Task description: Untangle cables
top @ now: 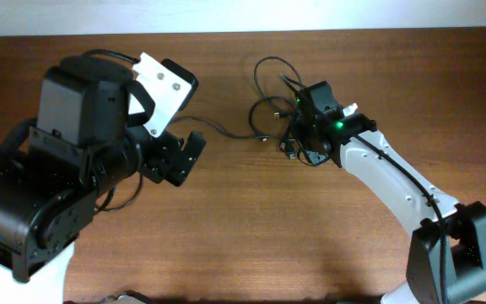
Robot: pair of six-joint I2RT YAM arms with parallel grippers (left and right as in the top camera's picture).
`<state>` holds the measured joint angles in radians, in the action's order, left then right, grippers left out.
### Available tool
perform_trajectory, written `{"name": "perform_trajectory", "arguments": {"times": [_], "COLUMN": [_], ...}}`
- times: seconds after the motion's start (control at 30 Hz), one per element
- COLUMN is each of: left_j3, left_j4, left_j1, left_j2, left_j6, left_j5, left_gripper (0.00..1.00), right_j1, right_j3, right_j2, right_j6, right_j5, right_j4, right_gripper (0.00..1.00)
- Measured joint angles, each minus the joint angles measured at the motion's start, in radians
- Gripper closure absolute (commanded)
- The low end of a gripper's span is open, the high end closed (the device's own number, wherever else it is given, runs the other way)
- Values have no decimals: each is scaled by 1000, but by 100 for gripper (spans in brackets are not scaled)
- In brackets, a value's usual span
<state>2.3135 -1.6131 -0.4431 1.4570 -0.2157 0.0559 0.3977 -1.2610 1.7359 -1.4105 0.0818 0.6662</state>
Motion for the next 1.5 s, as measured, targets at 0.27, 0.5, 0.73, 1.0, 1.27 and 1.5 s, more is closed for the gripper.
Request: {"name": "perform_trajectory", "arguments": {"times": [0.27,0.5,0.73,1.0,1.27,1.5], "left_j3": [0,0,0,0,0,0], "left_j4": [-3,-3,-3,-18,-20,12], "left_j1": [0,0,0,0,0,0], "left_j2": [0,0,0,0,0,0], "left_j6": [0,0,0,0,0,0], "left_j5": [0,0,0,0,0,-1], "left_gripper": [1,1,1,1,1,1], "right_j1": [0,0,0,32,32,35], "right_j3": [0,1,1,1,0,-48], "right_j2": [116,167,207,207,256,-34], "right_j6": [4,4,5,5,8,404], "right_j5": [49,49,22,64,90,35], "right_j4": [-18,-78,-75,-69,-85,60], "right_gripper": [56,56,57,56,96,96]}}
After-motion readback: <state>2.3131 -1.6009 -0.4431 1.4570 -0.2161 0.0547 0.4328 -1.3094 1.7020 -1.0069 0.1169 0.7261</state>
